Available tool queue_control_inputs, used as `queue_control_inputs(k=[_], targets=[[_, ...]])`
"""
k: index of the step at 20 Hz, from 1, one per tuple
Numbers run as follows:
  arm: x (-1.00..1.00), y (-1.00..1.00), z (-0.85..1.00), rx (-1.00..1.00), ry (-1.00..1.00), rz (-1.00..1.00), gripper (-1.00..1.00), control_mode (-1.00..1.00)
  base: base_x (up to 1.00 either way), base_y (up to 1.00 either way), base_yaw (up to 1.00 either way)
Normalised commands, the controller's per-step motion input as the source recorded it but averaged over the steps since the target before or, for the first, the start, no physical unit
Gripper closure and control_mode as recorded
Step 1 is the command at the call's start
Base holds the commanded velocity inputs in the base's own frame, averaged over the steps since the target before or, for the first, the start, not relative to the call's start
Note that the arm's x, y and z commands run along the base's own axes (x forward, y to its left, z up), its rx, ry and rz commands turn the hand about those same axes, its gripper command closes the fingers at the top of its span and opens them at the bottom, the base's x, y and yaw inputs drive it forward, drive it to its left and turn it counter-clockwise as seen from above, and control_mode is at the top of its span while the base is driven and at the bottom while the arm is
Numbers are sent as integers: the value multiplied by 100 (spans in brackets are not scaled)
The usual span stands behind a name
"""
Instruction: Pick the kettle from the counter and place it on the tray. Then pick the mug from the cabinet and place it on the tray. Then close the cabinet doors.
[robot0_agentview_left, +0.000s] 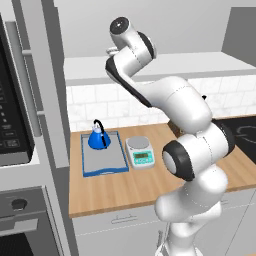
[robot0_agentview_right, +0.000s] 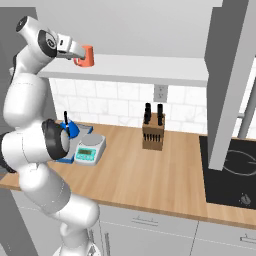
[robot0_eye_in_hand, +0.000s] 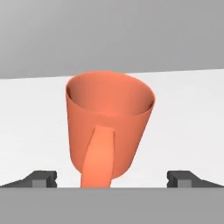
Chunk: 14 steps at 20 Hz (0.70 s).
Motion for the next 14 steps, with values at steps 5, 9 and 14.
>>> queue_control_inputs(k=[5,9,14], targets=[[21,8,-3,0,0,-7,-100,-100,0,0,0],[12,0,-10,0,0,-4,-100,-100,0,0,0],[-1,-2,-10,0,0,-3,100,-100,0,0,0]])
